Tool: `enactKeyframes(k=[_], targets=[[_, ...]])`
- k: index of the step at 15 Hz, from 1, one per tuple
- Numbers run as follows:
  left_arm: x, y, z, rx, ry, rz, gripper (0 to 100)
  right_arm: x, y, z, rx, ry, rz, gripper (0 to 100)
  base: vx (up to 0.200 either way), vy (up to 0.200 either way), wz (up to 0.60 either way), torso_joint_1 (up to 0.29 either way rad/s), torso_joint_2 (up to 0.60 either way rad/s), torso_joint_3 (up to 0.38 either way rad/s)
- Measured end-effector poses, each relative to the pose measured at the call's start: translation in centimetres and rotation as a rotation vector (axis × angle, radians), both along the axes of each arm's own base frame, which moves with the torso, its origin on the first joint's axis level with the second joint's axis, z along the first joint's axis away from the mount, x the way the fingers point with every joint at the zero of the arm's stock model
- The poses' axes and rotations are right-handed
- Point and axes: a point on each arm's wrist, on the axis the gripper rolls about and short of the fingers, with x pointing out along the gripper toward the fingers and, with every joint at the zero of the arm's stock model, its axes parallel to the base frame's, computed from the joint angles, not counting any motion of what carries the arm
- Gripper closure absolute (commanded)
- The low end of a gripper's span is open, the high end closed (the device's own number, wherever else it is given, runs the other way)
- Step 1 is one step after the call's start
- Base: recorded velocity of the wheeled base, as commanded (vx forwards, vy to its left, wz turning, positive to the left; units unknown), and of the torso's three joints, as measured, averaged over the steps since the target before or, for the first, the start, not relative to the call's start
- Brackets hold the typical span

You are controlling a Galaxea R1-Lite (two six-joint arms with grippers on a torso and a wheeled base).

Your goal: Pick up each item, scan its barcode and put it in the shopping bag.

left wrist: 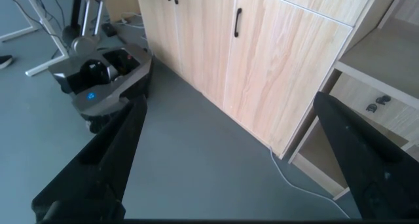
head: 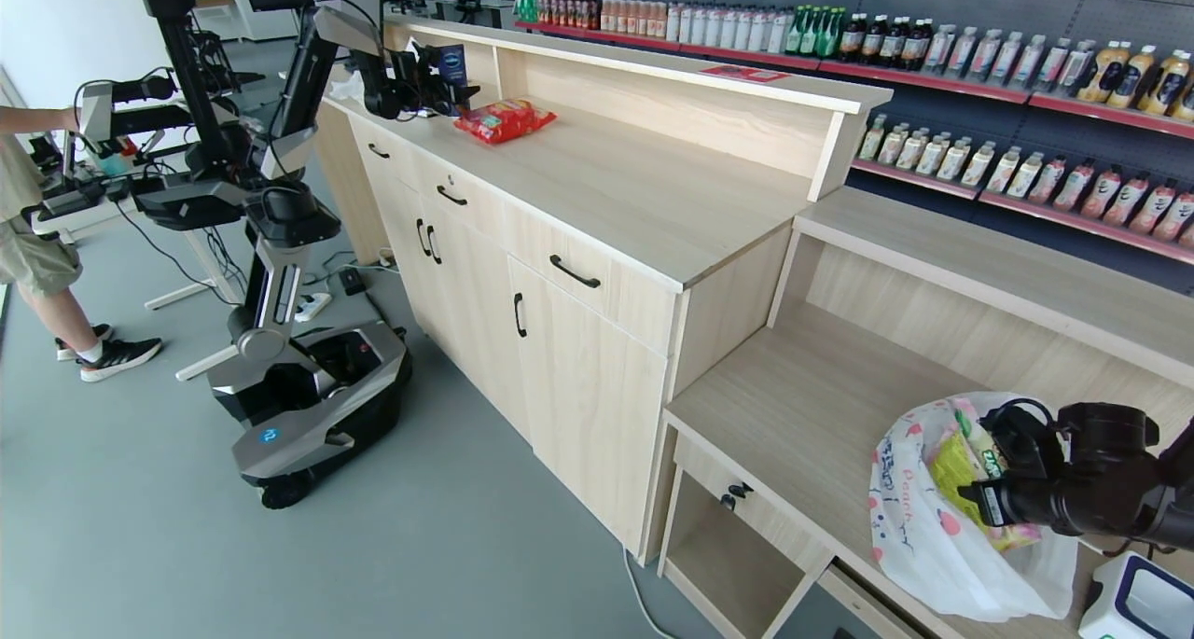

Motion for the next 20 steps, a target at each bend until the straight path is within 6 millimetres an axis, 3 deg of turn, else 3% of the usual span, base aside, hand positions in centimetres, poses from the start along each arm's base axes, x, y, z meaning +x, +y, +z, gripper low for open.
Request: enactKeyframes(k=[4,7,15,20], targets=[[0.0,0.0,0.0,0.000,0.000,0.001,0,-0.3,0.1,0.4,0.009,0.003,-0.007,0,0.000,0.000,0.00,0.000,0.00,0.000],[0.0,0.0,0.0,0.000,0.000,0.000,0,-0.8,0.4,2.5,0.016,-0.014,-0.013,0,0.000,0.000,0.00,0.000,0.00,0.000],[0.0,0.0,0.0,0.000,0.000,0.000,0,-2.8,1.3,12.8,-0.079,-0.246,0.045,0,0.000,0.000,0.00,0.000,0.00,0.000],[0.0,0.0,0.0,-0.001,0.000,0.000,0,-7.4,2.2,18.7,-0.246,-0.438,0.088,0,0.000,0.000,-0.48,0.001,0.00,0.004]])
